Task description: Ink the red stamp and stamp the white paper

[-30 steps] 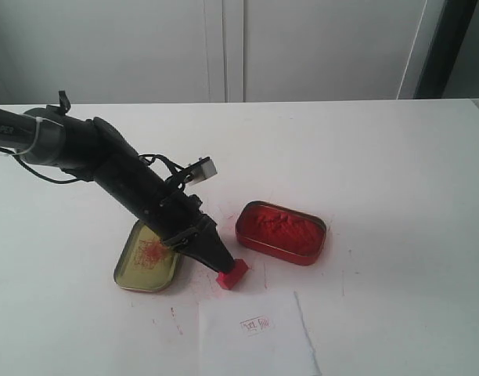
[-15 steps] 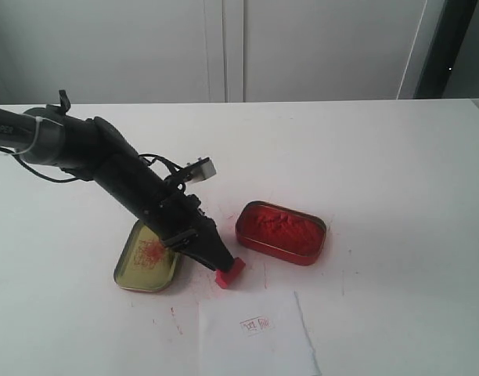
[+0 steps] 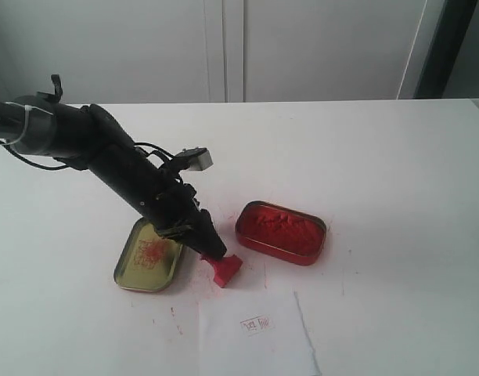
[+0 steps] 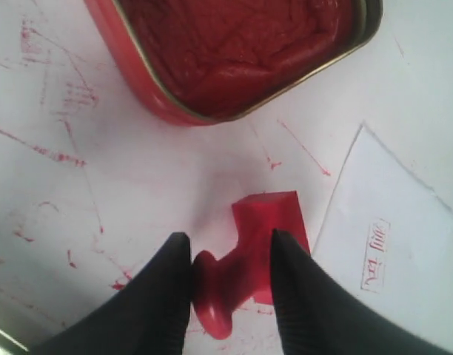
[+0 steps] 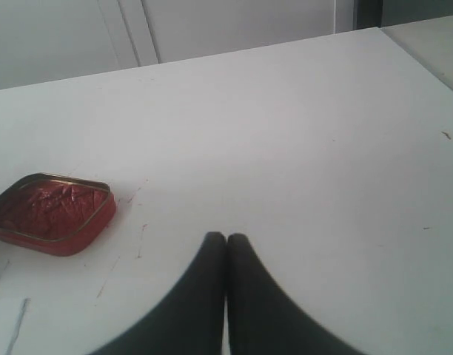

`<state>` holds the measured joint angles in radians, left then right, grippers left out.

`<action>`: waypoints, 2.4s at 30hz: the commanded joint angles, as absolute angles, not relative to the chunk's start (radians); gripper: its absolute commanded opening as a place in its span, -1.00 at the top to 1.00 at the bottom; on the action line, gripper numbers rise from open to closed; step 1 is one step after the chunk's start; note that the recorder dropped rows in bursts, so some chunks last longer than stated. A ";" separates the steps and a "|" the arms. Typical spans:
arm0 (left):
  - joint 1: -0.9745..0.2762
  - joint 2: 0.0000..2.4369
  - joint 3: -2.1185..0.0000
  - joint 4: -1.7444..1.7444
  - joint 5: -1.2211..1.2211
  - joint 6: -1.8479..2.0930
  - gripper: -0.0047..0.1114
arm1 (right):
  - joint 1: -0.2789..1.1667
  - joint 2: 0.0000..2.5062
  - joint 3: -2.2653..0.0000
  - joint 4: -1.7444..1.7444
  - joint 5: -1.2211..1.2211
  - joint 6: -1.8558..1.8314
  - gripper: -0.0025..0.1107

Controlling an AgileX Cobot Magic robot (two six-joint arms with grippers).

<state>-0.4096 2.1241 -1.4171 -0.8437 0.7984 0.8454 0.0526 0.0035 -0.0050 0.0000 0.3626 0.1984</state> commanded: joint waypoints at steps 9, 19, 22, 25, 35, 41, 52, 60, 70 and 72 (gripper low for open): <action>-0.409 2.061 -1.410 -0.830 0.724 0.871 0.20 | 0.050 0.000 0.000 0.000 0.349 0.197 0.96; -0.409 2.042 -1.410 -0.796 0.732 0.837 0.45 | 0.050 0.000 0.000 0.000 0.349 0.197 0.96; -0.407 2.029 -1.410 -0.790 0.726 0.830 0.68 | 0.050 0.000 0.000 0.000 0.349 0.197 0.96; -0.407 2.016 -1.410 -0.790 0.726 0.830 0.92 | 0.050 0.000 0.000 0.000 0.349 0.197 0.96; -0.401 2.012 -1.410 -0.649 0.711 0.620 0.92 | 0.050 0.000 0.000 0.000 0.349 0.197 0.96; -0.378 2.012 -1.410 -0.472 0.710 0.393 0.92 | 0.050 0.000 0.000 0.000 0.349 0.197 0.96; -0.297 1.918 -1.410 -0.358 0.713 0.215 0.92 | 0.050 0.000 0.000 0.000 0.349 0.197 0.96; -0.268 1.862 -1.410 -0.068 0.779 -0.040 0.92 | 0.050 0.000 0.000 0.000 0.349 0.197 0.96; -0.242 1.852 -1.410 -0.064 0.883 -0.054 0.92 | 0.050 0.000 0.000 0.000 0.349 0.197 0.96; -0.242 1.852 -1.410 -0.041 0.891 -0.054 0.92 | 0.050 0.000 0.000 0.000 0.349 0.197 0.96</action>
<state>-0.2456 1.8663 -1.4171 -0.0550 0.8592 -0.0468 0.0526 0.0035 -0.0050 0.0000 0.3626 0.1984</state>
